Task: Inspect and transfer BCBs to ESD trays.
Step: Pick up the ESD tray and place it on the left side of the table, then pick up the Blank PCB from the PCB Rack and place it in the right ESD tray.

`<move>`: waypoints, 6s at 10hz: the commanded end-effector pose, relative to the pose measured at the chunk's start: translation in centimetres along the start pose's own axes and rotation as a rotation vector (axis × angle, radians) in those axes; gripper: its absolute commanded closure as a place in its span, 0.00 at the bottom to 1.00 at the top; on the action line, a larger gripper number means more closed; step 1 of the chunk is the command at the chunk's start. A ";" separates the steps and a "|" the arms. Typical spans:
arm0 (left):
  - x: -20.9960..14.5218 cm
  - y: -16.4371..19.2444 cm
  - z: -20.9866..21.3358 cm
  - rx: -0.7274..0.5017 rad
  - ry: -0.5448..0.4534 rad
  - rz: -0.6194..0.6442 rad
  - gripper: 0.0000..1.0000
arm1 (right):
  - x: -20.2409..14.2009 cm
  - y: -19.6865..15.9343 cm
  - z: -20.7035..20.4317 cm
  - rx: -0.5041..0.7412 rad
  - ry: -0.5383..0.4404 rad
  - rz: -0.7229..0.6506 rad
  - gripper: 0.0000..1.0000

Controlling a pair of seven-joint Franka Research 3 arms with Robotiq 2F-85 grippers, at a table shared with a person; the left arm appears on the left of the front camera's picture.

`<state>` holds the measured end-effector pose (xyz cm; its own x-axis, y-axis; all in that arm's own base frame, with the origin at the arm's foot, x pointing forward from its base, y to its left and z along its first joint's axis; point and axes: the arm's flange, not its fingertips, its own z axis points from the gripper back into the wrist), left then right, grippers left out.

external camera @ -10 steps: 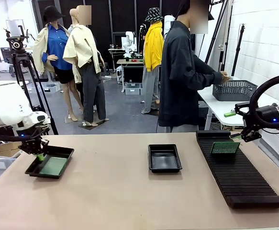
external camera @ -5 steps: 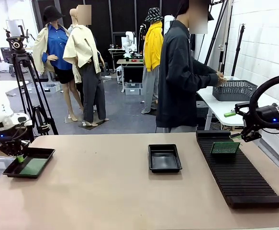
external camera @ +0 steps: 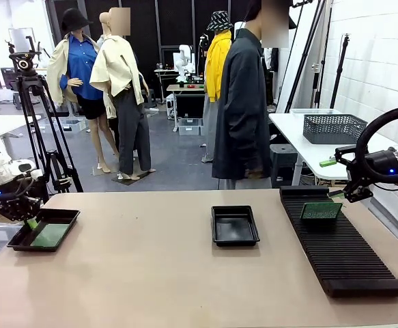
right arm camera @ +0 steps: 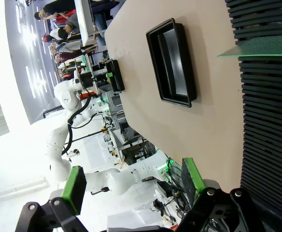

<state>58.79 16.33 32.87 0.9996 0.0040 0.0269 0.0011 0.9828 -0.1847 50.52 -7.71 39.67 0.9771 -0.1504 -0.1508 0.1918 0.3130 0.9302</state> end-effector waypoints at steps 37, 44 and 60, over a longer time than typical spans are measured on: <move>-4.7 -0.1 8.4 -0.946 -0.025 0.035 0.00 | -0.3 0.0 -0.2 -0.021 -0.002 0.004 0.00; -4.8 -0.5 8.7 -0.959 -0.063 0.018 0.00 | -0.3 0.0 -0.2 -0.021 -0.002 0.004 0.00; -4.8 -0.5 8.7 -0.959 -0.063 0.018 0.00 | 6.7 12.0 -7.6 -0.833 0.675 0.804 0.00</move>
<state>53.81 17.30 41.19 0.9959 0.0626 0.0655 0.0340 0.4127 -0.9103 59.32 2.05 47.24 0.7848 0.6168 -0.0599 -0.5180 0.7060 0.4829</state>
